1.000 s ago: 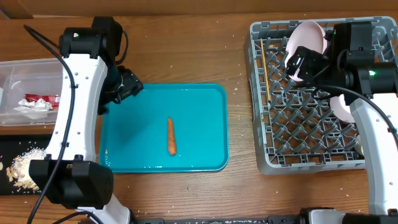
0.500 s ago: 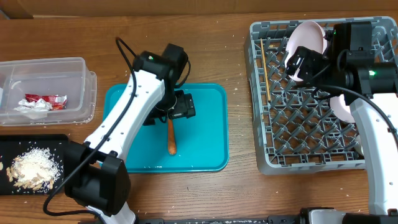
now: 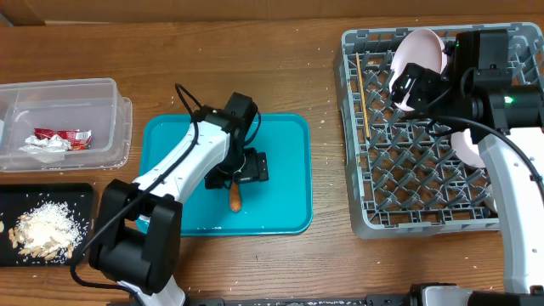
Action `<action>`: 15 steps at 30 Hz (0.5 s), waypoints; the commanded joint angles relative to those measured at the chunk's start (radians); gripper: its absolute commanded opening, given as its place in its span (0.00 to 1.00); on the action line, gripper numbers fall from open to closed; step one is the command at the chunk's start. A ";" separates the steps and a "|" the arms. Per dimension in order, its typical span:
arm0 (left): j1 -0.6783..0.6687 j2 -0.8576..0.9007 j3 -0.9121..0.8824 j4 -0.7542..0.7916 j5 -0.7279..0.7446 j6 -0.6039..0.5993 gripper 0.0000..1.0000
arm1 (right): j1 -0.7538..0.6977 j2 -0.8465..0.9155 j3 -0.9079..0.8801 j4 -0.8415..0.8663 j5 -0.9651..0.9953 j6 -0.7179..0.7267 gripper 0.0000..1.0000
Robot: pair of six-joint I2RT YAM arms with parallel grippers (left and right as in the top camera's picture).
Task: Sort waste into correct bins and load items into the dishwasher
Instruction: 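Grasp the carrot with the left gripper and lift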
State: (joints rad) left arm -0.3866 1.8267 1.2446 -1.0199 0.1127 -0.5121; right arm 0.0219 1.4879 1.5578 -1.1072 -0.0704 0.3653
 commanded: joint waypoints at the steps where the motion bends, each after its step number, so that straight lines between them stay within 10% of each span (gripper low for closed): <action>1: 0.007 0.003 -0.035 0.021 0.002 0.045 0.94 | 0.001 -0.002 0.006 0.005 0.010 0.002 1.00; 15: 0.040 0.135 -0.036 0.042 -0.029 0.045 0.92 | 0.001 -0.002 0.006 0.005 0.010 0.002 1.00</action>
State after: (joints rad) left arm -0.3450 1.9331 1.2182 -0.9916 0.1017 -0.4870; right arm 0.0219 1.4879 1.5578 -1.1072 -0.0700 0.3656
